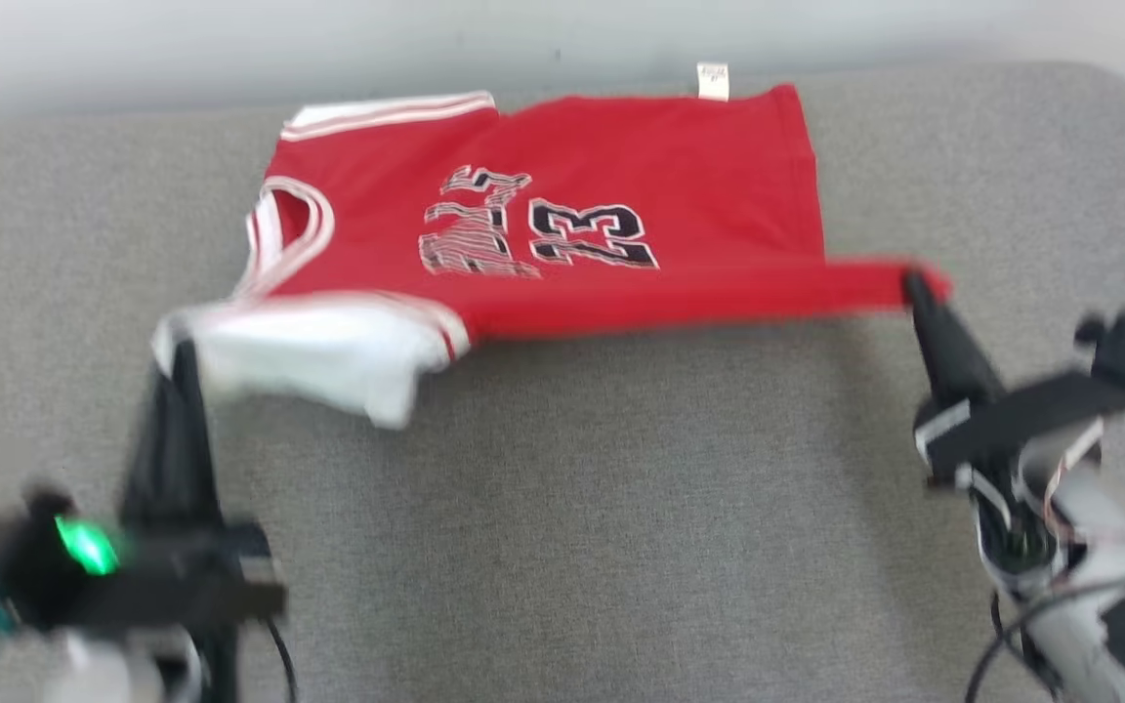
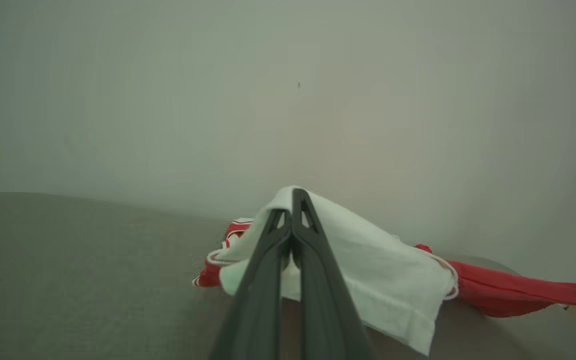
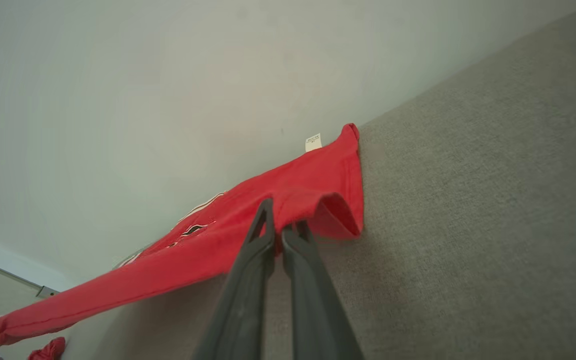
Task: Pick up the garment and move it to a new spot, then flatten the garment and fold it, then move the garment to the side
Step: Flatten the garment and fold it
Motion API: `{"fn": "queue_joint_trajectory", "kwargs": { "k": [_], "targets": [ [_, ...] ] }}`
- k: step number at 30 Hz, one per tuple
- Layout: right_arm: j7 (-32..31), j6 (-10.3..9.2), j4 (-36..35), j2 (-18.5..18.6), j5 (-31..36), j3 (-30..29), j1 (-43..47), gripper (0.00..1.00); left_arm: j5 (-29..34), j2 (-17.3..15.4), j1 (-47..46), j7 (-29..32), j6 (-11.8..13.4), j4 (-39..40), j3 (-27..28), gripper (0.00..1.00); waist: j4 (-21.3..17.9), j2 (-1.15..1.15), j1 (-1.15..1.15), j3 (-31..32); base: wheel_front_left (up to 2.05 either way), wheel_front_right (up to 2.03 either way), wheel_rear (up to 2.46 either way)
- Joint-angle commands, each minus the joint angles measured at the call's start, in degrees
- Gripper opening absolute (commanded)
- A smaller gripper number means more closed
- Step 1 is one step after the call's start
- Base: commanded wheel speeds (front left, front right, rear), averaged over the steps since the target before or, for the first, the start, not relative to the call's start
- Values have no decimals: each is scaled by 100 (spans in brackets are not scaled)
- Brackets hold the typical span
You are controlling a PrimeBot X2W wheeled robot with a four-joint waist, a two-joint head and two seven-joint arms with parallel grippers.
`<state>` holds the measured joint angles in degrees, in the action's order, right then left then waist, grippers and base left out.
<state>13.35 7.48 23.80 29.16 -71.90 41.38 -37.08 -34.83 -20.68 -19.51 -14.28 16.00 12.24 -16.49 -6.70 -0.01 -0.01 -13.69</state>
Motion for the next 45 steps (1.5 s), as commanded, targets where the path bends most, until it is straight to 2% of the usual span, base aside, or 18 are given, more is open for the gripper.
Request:
{"fn": "queue_joint_trajectory", "kwargs": {
  "k": [1, 6, 9, 13, 21, 33, 38, 45],
  "targets": [
    [11, 3, -71, 145, -51, 28, 367, 0, -63, 125, 514, -61, 28, 64, 71, 0, -10, 1, 1, 181, 0, 0, 0],
    [-42, 3, -186, 341, -33, 67, 1063, 0, -60, 482, 1446, -108, -19, 7, 279, 0, -33, 1, 1, 364, 0, 0, 0],
    [-89, 3, -154, 417, 15, 46, 1386, 0, 9, 787, 1917, -100, -127, 23, 442, 0, -32, 1, 1, 473, 0, 0, 0],
    [-59, 0, -81, 498, 109, -67, 1622, 0, 122, 1001, 2279, -101, -267, -43, 461, 0, -1, 1, 1, 531, 0, 0, 0],
    [-363, 0, 165, 449, 341, -241, 2208, 0, 344, 1464, 2809, -101, -708, -657, 390, 0, 129, 1, 1, 669, 0, 0, 0],
    [-690, -1, 107, 137, 753, -838, 2680, 0, 700, 1678, 2939, -102, -1066, -1018, 633, 0, 132, 1, 1, 825, 0, 0, 0],
    [-902, 0, -261, -74, 599, -1222, 2718, 0, 960, 1682, 2632, -102, -1248, -872, 604, 0, 90, 1, 1, 841, 0, 0, 0],
    [-1332, 1, -609, -247, 587, -1635, 2358, 0, 1183, 1468, 1702, 58, -1415, -899, 548, 0, -12, 1, 1, 755, 0, 0, 0]
  ]
}}
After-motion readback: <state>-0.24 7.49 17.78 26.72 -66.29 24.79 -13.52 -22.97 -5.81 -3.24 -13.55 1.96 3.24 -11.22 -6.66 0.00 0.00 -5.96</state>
